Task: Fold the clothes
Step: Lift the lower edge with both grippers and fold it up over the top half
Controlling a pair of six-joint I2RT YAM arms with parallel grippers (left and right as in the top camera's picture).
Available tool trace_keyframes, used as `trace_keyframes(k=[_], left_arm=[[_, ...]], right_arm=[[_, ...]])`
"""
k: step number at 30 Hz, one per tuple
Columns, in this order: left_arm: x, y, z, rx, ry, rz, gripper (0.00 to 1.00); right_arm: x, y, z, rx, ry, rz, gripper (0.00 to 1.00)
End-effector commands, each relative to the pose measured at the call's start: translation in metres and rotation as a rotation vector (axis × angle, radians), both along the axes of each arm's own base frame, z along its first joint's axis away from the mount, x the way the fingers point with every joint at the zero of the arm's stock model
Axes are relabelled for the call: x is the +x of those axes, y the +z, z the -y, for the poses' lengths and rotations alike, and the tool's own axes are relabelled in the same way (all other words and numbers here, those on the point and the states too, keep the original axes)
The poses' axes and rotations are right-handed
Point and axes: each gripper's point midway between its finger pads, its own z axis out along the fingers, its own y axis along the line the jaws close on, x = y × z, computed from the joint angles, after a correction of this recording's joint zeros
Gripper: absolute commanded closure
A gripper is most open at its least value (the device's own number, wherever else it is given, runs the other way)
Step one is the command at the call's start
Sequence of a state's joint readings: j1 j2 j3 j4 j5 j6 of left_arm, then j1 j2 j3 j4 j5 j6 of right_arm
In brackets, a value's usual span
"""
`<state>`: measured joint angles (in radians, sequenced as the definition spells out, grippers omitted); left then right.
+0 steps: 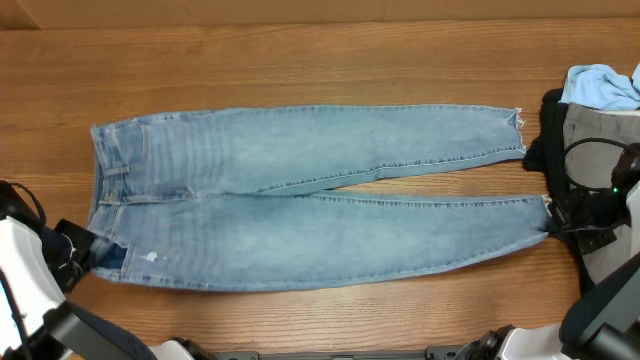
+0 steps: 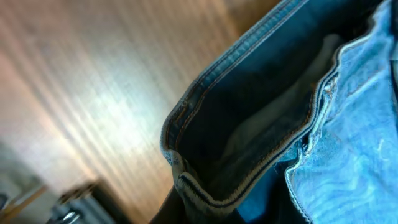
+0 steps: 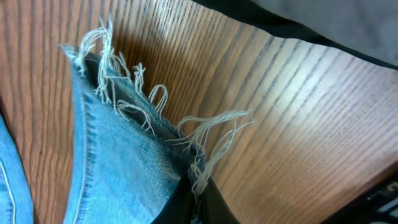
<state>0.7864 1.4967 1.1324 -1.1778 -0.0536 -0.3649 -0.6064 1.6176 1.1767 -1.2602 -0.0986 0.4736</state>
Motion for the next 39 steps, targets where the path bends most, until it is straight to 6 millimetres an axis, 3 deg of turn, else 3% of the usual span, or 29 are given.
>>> trace_keyframes(k=[1, 9, 14, 18, 22, 29, 39], left_arm=[[-0.015, 0.023, -0.006, 0.079, 0.025, -0.019, 0.96], [-0.028, 0.051, 0.004, 0.124, 0.045, 0.009, 0.96], [-0.004, 0.073, 0.002, 0.115, 0.036, 0.128, 0.96], [0.011, 0.092, -0.006, 0.129, 0.031, 0.184, 0.96], [0.025, 0.098, -0.011, 0.103, 0.024, 0.214, 0.96], [0.046, 0.088, -0.017, 0.076, -0.007, 0.207, 0.96], [0.089, 0.122, -0.032, 0.158, -0.069, 0.283, 0.96]], right_arm=[[0.004, 0.025, 0.007, -0.070, 0.011, 0.066, 0.96], [0.010, 0.043, 0.003, -0.082, 0.061, 0.147, 0.96], [0.018, 0.060, 0.008, -0.105, 0.061, 0.182, 0.96], [0.031, 0.089, 0.015, -0.143, 0.062, 0.234, 0.96], [0.047, 0.106, 0.013, -0.157, 0.099, 0.255, 0.96], [0.083, 0.098, -0.006, -0.142, 0.222, 0.200, 0.96], [0.126, 0.101, 0.000, -0.159, 0.225, 0.222, 0.96]])
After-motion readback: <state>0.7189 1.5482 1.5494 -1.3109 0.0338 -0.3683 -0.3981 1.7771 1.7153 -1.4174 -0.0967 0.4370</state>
